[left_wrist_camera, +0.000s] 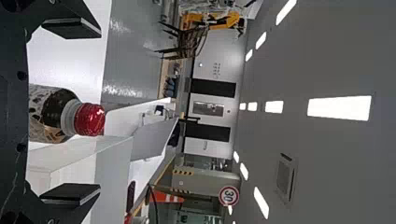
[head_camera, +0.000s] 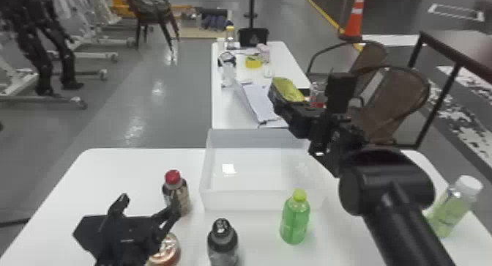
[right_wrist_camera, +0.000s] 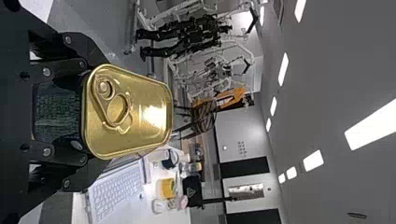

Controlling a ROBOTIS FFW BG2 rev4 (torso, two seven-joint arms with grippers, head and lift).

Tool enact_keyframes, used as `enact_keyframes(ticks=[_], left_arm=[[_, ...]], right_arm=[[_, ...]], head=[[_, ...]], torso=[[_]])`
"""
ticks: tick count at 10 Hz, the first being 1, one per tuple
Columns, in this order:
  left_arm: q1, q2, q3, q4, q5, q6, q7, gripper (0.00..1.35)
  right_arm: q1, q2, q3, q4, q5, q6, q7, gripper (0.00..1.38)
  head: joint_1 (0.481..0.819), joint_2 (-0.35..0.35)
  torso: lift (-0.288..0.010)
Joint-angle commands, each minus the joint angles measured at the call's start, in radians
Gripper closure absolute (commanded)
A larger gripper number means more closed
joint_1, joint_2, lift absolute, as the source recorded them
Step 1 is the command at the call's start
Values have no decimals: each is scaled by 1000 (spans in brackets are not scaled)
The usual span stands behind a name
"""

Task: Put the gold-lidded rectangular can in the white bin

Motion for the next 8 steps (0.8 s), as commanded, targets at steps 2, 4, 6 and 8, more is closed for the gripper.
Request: enact_keyframes(ticks=[2, 4, 6, 8], left_arm=[[-6, 10, -9, 5, 8, 3, 0, 140], [-8, 12, -10, 5, 11, 5, 0, 140], [-9, 13, -12, 5, 14, 8, 0, 140], [-12, 21, -18, 6, 22, 11, 0, 140]], right_arm=[[-89, 1, 138, 117, -68, -24, 0, 1010], [-106, 1, 226, 149, -139, -4, 0, 1010], [-108, -9, 308, 152, -223, 54, -12, 1010], [-92, -22, 351, 135, -260, 66, -72, 1010]], head=[[549, 0], [549, 0], [549, 0], [549, 0]], torso=[[-100], [-100], [-100], [-100]])
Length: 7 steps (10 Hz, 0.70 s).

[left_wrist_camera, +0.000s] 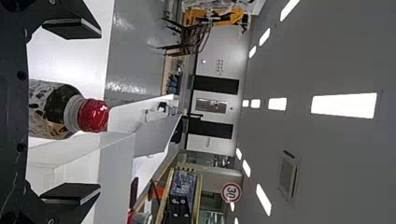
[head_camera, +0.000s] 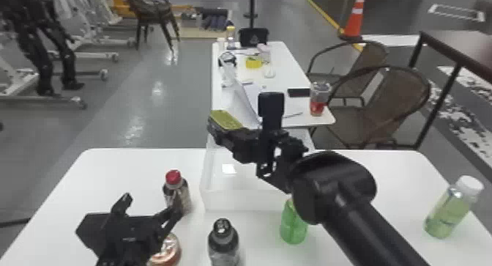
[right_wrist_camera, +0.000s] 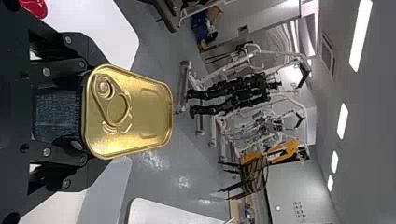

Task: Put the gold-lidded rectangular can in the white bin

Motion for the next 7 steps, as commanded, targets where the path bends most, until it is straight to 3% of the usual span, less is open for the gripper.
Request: enact_keyframes(ticks=[1, 4, 7], left_arm=[[-1, 6, -4, 0, 7, 2, 0, 140], [-1, 13, -5, 0, 16, 4, 0, 145], [-4, 25, -8, 0, 19, 2, -1, 147]], right_arm=[[24, -10, 12, -15, -35, -10, -50, 1010], [61, -35, 64, 35, -78, -205, -195, 1009], [53, -13, 74, 170, -79, -327, -231, 1010]], head=[[549, 0], [549, 0], [549, 0]], torso=[[-100], [-100], [-100]])
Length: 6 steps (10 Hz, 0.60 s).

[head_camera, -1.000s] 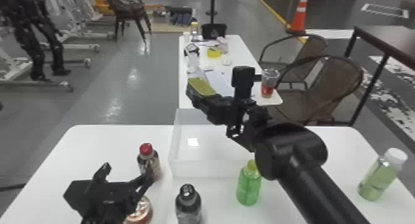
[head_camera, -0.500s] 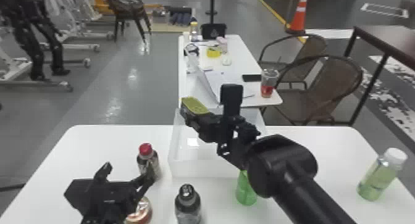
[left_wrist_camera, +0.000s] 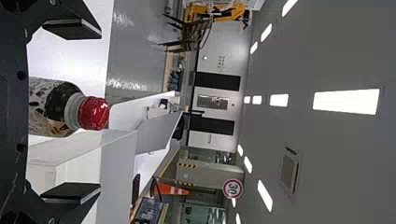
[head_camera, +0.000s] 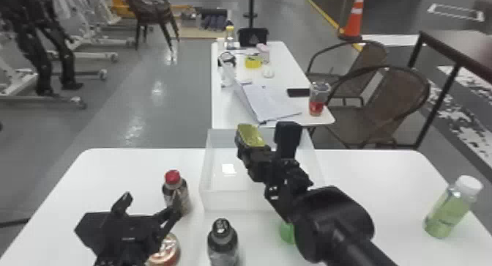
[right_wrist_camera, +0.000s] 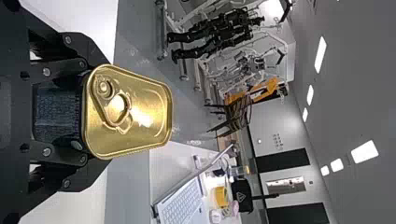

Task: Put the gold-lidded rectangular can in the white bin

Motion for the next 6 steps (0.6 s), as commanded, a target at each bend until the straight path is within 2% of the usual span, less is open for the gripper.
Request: enact_keyframes(ticks=[1, 2, 3, 4, 5, 6], left_arm=[[-1, 2, 1, 0, 0, 2, 0, 147], [-1, 2, 1, 0, 0, 2, 0, 147], [-1, 2, 1, 0, 0, 2, 0, 147], [-1, 2, 1, 0, 2, 2, 0, 147], [-2, 2, 1, 0, 2, 2, 0, 147], [-1, 4, 0, 0, 0, 4, 0, 147]], right_arm=[[-10, 10, 0, 40, -8, -20, 2, 1010], [-11, 12, 0, 45, -8, -23, 2, 1009], [-14, 15, 0, 59, -23, -29, 11, 843], [-17, 16, 0, 69, -35, -31, 18, 398], [-17, 18, 0, 71, -35, -31, 23, 45], [-19, 18, 0, 72, -37, -35, 23, 64]], head=[[549, 0], [549, 0], [549, 0], [549, 0], [549, 0], [549, 0]], torso=[[-100], [-100], [-100], [-100], [-100], [-100]])
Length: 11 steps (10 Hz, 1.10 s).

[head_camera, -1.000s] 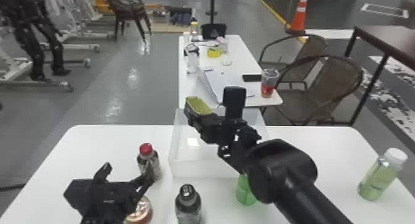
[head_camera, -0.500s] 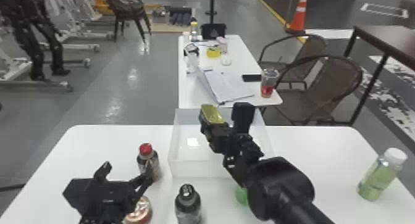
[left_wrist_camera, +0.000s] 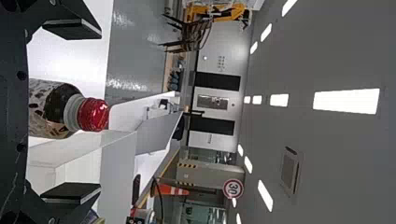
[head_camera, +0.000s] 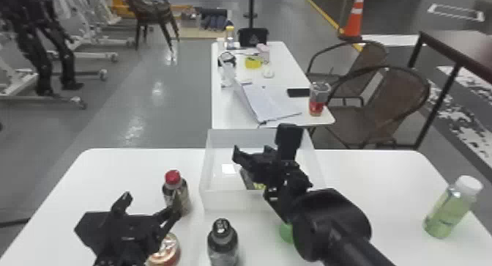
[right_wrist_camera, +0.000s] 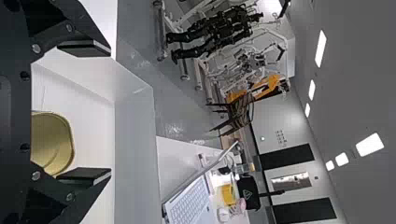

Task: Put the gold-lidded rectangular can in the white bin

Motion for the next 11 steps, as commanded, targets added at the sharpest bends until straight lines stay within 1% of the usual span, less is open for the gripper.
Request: enact_keyframes(ticks=[1, 3, 4, 5, 6, 8, 10, 11], left_arm=[[0, 1, -1, 0, 1, 1, 0, 147], [0, 1, -1, 0, 1, 1, 0, 147], [2, 1, -1, -2, 1, 1, 0, 147], [2, 1, -3, -2, 1, 1, 0, 148], [2, -3, -3, -3, 0, 3, 0, 150], [0, -16, -1, -3, -5, 4, 0, 151], [-1, -17, 0, -3, -10, -2, 0, 151], [-1, -17, -1, -3, -13, -3, 0, 151]], right_arm=[[1, 0, 0, 3, -5, -14, 4, 165], [6, 0, 0, -3, -46, -55, 22, 243], [15, -4, -14, -45, -47, -69, 22, 246], [47, -15, -60, -132, -43, -50, 21, 248], [104, -21, -158, -269, 17, 25, 21, 248], [251, -50, -328, -552, 98, 207, 21, 249], [387, -75, -474, -769, 190, 281, 34, 246], [475, -92, -526, -839, 244, 285, 61, 248]], head=[[549, 0], [549, 0], [549, 0], [549, 0], [549, 0], [549, 0], [549, 0], [549, 0]], torso=[[-100], [-100], [-100], [-100], [-100], [-100], [-100], [-100]])
